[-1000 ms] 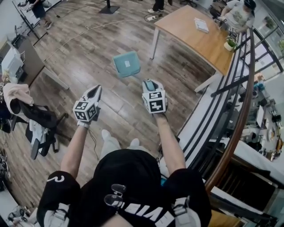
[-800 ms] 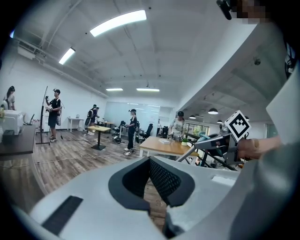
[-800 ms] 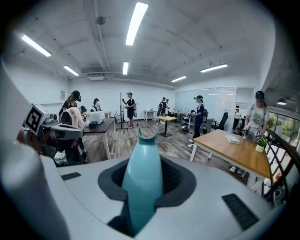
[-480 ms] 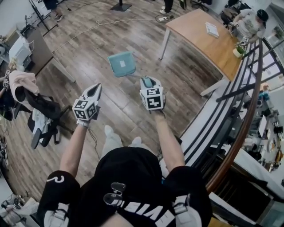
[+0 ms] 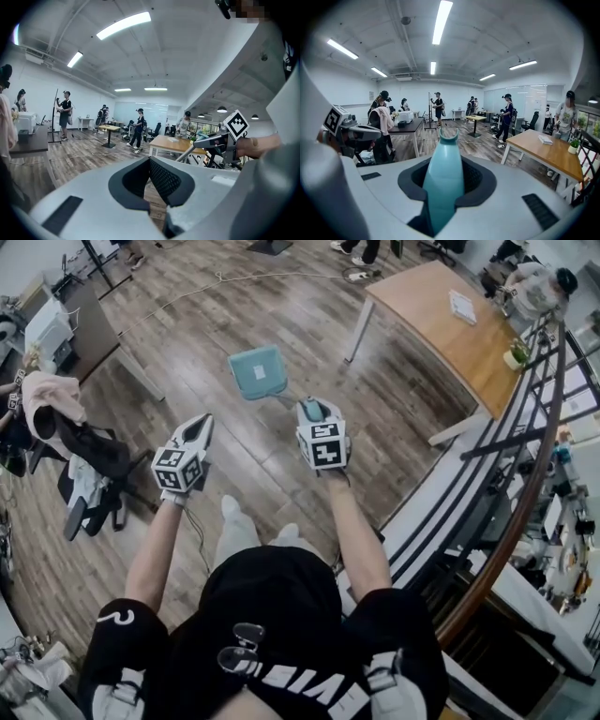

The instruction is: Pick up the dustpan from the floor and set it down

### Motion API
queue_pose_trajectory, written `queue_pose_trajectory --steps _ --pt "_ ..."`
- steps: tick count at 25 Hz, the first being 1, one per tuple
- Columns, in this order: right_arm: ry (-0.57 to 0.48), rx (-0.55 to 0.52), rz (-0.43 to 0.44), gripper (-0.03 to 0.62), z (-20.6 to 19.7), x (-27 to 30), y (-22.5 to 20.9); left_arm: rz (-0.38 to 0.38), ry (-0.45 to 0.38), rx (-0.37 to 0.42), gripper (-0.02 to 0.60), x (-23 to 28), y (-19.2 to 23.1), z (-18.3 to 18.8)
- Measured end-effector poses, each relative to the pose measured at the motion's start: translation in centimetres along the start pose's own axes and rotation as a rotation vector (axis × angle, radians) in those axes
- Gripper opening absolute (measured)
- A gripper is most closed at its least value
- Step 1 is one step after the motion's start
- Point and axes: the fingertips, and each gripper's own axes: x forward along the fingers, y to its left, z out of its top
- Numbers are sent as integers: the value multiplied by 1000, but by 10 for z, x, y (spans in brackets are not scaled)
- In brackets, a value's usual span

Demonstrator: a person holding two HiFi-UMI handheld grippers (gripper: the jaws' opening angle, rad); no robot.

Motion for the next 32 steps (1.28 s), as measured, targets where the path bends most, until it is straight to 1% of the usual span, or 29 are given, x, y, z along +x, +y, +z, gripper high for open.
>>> queue_pose_trajectory --steps 6,10,13,18,21,25,32 --pt "49 2 10 86 -22 20 3 12 38 -23 -2 2 14 -22" --pt "95 8 15 87 -44 36 4 38 50 -41 -2 2 30 -36" --pt "134 9 18 87 -65 49 4 53 64 -58 -2 7 38 -48" --pt "200 20 15 87 -107 82 6 55 81 -94 -2 21 58 -71" --pt "234 20 16 87 -133 100 7 48 101 -105 -2 32 69 -88" --pt "282 15 28 87 -165 129 10 58 114 -119 -2 53 87 -105" --pt "341 31 33 87 -213 182 7 14 147 -113 -2 96 105 -130"
